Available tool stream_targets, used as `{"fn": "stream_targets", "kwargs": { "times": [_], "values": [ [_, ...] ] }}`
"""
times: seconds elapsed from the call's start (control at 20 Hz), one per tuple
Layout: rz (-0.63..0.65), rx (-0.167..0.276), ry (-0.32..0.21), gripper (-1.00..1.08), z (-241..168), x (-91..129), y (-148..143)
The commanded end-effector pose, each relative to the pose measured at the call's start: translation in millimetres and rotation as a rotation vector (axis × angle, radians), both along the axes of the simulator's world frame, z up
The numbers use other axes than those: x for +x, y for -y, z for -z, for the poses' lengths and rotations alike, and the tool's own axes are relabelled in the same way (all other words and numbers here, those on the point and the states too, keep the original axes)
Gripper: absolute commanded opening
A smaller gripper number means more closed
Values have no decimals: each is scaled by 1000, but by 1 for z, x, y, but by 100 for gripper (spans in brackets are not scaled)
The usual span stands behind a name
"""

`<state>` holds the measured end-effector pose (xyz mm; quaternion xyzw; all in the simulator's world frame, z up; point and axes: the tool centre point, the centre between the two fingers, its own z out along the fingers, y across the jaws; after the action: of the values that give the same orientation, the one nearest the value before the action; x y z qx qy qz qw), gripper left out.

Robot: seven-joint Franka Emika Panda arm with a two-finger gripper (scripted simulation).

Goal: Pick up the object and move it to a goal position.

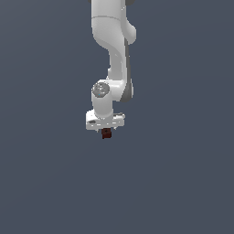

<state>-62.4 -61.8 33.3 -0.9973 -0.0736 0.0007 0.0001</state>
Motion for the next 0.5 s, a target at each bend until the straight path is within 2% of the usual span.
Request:
{"fn": "stream_targets", "kwargs": {
  "times": [0.0,0.1,0.15,0.45],
  "values": [
    [0,0,1,100,5,1,0],
    [0,0,1,100,6,1,0],
    [0,0,1,-100,6,1,0],
    [0,0,1,-100,6,1,0]
  ]
}}
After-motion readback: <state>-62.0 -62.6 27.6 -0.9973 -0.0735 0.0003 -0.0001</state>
